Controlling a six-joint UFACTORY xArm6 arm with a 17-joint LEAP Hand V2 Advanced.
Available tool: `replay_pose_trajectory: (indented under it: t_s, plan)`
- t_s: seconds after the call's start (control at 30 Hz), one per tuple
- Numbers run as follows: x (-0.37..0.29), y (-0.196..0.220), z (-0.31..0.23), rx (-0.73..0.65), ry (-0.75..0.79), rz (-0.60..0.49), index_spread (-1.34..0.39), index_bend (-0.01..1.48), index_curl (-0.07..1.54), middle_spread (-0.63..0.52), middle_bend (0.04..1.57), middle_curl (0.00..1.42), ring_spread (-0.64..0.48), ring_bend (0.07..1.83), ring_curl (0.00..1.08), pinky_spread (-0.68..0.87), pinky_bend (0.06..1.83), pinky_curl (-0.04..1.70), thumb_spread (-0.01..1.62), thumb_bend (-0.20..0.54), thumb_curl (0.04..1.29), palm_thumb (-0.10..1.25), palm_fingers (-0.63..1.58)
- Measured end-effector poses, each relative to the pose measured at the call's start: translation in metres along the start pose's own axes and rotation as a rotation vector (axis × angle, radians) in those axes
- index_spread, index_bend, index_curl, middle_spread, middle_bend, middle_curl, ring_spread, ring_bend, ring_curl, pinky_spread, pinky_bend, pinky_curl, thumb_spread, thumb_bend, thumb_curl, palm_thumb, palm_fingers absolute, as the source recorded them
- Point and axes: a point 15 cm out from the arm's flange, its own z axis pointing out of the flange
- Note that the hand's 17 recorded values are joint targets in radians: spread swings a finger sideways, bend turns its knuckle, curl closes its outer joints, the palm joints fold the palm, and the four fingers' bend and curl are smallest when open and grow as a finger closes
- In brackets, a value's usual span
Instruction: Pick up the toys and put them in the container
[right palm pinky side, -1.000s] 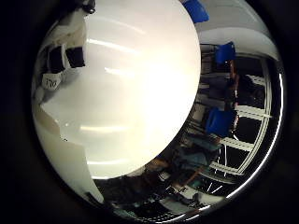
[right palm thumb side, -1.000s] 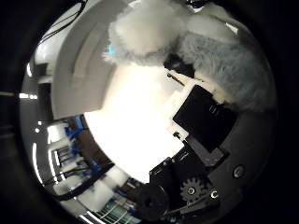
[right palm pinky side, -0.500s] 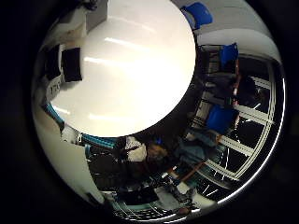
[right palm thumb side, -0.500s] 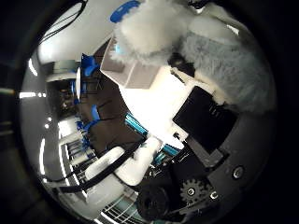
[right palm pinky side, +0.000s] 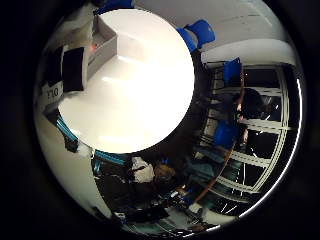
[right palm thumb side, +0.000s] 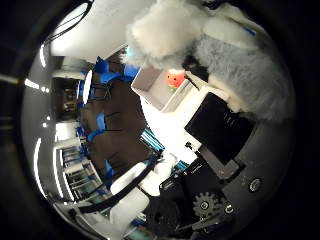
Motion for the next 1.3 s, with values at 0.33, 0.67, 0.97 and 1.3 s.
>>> replay_pose_trajectory:
  t_s: [0.33,0.67,0.97,1.3]
  plan:
    - [-0.048,-0.068,0.026,0.029,-0.015,-0.018,-0.23,1.09,0.88,-0.19,1.24,0.96,-0.29,1.24,0.95,-0.21,1.18,1.11,0.94,-0.024,0.71,1.00,1.07]
    - [-0.086,-0.110,0.044,0.077,-0.109,-0.030,-0.26,0.77,0.79,-0.21,1.08,0.85,-0.27,1.19,0.76,-0.39,1.03,0.84,1.19,-0.019,0.54,0.80,1.12]
    - [-0.100,-0.106,0.055,0.024,-0.127,-0.062,-0.47,0.30,0.56,-0.17,0.52,0.55,-0.08,0.74,0.46,0.01,0.83,0.66,1.21,-0.021,0.41,0.71,0.18]
    - [-0.106,-0.098,0.052,0.007,-0.134,-0.081,-0.49,0.18,0.39,-0.03,0.35,0.39,0.20,0.38,0.27,0.51,0.58,0.44,1.19,-0.018,0.38,0.68,0.07]
